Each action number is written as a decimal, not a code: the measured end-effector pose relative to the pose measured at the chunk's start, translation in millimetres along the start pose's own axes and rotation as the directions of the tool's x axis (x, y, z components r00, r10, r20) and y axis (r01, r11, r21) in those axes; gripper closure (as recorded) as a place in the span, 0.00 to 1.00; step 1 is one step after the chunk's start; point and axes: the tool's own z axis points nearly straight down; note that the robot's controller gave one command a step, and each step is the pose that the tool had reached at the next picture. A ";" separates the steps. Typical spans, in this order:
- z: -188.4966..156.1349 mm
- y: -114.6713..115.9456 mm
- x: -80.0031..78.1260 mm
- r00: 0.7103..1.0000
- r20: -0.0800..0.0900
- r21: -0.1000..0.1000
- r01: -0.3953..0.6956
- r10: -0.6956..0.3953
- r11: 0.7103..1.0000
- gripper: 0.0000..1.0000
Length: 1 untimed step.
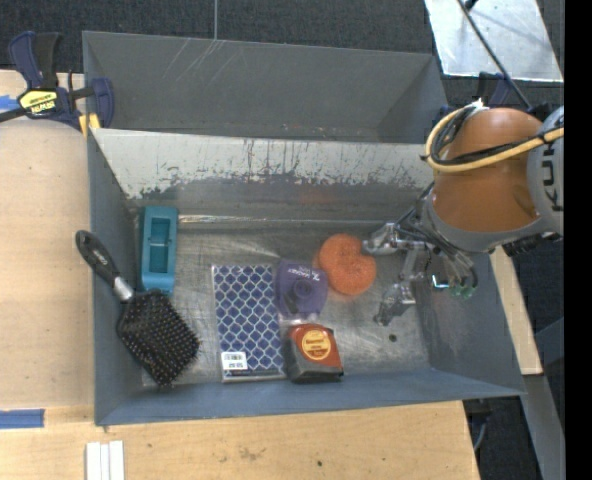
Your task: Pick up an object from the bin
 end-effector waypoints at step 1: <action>-4.0 0.1 -2.1 1.000 0.008 0.001 0.002 -0.002 1.000 0.00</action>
Offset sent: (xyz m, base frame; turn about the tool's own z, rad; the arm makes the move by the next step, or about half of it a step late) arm 0.0336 0.0538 -0.0587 -0.0167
